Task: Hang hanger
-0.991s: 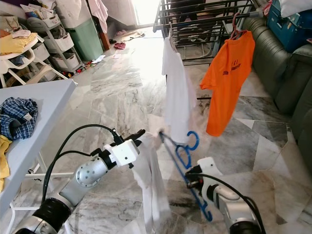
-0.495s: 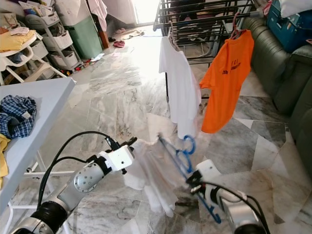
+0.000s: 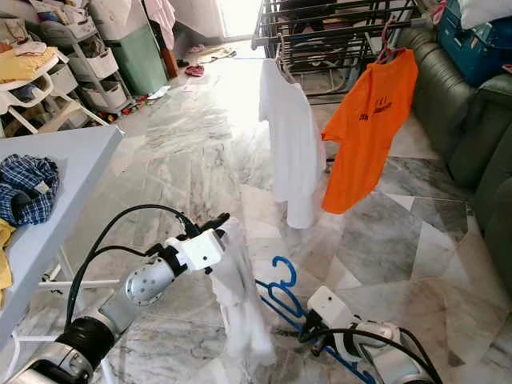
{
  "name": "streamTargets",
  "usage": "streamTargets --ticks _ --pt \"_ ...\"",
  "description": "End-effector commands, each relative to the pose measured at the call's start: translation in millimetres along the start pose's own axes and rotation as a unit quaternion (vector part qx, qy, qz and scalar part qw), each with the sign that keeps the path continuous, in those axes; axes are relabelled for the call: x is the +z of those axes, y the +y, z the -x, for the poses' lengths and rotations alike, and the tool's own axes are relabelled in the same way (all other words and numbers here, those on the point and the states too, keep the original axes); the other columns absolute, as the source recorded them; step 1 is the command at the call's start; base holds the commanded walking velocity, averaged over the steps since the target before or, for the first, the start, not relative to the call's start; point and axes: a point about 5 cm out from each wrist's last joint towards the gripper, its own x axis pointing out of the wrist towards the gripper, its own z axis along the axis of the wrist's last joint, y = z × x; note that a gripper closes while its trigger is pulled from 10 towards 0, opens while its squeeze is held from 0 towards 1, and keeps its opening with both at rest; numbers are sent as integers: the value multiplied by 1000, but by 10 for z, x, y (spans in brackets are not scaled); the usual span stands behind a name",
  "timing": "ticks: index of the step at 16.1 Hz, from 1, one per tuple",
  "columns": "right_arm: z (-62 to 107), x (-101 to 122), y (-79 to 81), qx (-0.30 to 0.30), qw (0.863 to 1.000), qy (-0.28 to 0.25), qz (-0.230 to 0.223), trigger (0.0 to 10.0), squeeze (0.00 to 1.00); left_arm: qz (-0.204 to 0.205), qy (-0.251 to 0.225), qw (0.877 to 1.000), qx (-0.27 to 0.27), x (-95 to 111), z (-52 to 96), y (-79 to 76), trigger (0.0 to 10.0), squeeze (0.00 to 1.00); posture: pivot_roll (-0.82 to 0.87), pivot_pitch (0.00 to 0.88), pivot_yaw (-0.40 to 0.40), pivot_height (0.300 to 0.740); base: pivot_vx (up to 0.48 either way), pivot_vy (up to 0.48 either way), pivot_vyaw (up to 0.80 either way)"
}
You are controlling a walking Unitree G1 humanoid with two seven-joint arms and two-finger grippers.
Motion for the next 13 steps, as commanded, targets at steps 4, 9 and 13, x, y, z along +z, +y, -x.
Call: streamTargets --ticks 4,9,13 --pt "-60 -67 -42 -56 998 19 -5 10000 0 -26 -27 999 -9 27 29 145 10000 0 -134 16 138 740 0 0 0" --pt "-40 26 -333 -216 972 -19 -95 10000 0 -16 -50 999 -14 84 65 129 10000 0 -126 18 144 740 0 0 0" --pt "-26 95 -413 -237 955 -59 -166 10000 0 -11 -69 997 -23 139 83 80 10000 0 -129 20 147 740 0 0 0"
